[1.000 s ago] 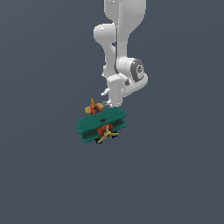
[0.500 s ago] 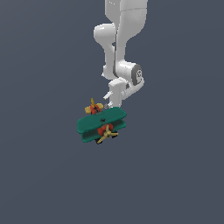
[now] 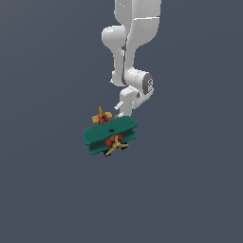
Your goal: Pick up the object and move it to a goal position.
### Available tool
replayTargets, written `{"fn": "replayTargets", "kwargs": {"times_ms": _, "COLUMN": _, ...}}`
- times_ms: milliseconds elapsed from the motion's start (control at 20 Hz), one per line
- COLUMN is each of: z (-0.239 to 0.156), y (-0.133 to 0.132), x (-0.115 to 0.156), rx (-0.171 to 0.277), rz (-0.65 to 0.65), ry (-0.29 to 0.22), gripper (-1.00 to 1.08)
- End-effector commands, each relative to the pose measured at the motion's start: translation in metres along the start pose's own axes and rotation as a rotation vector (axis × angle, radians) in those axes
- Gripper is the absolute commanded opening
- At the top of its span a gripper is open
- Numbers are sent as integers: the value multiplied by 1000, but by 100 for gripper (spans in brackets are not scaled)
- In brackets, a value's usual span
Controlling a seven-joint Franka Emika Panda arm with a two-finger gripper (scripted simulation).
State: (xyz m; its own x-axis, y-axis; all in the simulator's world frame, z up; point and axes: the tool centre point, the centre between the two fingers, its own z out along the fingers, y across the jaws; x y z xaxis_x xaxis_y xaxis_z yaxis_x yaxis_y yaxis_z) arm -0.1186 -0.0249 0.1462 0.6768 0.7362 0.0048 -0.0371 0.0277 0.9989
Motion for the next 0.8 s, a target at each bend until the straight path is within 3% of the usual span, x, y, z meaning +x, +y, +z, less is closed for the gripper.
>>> {"fn": "replayTargets", "kwargs": {"times_ms": 0, "z": -1, "y": -2, "x": 0, "rx": -3, "rz": -3, "ry": 12, "gripper": 28}}
{"fn": "replayTargets", "kwargs": {"times_ms": 750, "z": -13, "y": -5, "x": 16, "rx": -14, "rz": 28, "ry": 89, "gripper": 28}}
